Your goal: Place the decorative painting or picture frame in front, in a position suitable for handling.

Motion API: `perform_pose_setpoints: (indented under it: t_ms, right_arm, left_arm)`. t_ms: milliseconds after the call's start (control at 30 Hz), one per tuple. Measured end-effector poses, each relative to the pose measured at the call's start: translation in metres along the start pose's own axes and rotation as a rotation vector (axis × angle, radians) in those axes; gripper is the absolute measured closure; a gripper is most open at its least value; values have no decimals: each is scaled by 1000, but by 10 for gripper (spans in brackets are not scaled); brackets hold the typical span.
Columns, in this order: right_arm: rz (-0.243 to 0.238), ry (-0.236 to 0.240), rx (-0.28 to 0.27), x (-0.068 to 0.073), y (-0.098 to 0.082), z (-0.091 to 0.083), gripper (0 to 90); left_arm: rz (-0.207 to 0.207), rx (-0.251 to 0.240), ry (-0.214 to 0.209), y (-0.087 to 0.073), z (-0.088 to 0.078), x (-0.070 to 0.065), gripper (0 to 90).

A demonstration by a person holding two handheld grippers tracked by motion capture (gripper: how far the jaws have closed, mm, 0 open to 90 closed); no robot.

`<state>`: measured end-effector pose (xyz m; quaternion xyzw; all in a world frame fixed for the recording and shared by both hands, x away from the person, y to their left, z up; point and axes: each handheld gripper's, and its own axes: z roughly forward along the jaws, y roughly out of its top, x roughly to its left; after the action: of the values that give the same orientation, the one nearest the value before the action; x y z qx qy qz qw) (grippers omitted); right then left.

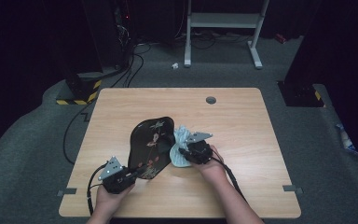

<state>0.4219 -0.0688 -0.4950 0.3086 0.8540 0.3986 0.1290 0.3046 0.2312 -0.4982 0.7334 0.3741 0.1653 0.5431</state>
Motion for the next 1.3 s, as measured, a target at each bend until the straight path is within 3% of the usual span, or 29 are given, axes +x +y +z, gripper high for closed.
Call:
perform_pose_setpoints:
  t_ms: [133, 233, 300, 367, 433, 533, 767, 933, 1000, 1100, 1233, 1300]
  right_arm:
    - [-17, 36, 63, 8, -12, 8, 740]
    - [-24, 59, 66, 15, -17, 7, 741]
    - [-51, 31, 66, 16, -15, 2, 739]
    - [-42, 13, 54, 14, -13, -1, 736]
    - [7, -56, 28, 2, -4, -5, 733]
    - [-6, -80, 41, -3, 2, 3, 730]
    - [-34, -38, 75, 3, -2, 18, 739]
    - [-51, 50, 62, 11, -17, -1, 740]
    - [-56, 52, 55, 13, -19, -5, 739]
    - [-45, -19, 29, 10, -22, -17, 735]
    - [-8, -95, 28, -2, -14, -8, 735]
    - [8, -102, 29, -4, -11, -4, 735]
  left_arm:
    - [1, -1, 4, 0, 1, 0, 801]
    - [0, -1, 8, 0, 1, 0, 801]
    - [1, 0, 9, 0, 1, 0, 801]
    - [1, 0, 8, 0, 1, 0, 801]
    - [1, 0, 8, 1, 1, 0, 802]
    - [1, 1, 7, 1, 1, 0, 801]
    - [3, -2, 8, 0, 1, 0, 801]
    - [0, -6, 10, 0, 1, 0, 802]
    - [-2, -7, 11, 0, 1, 0, 802]
    - [-3, -8, 11, 0, 2, 0, 802]
    - [-3, -6, 16, 0, 2, -1, 802]
    - [-4, -6, 16, 0, 2, -1, 801]
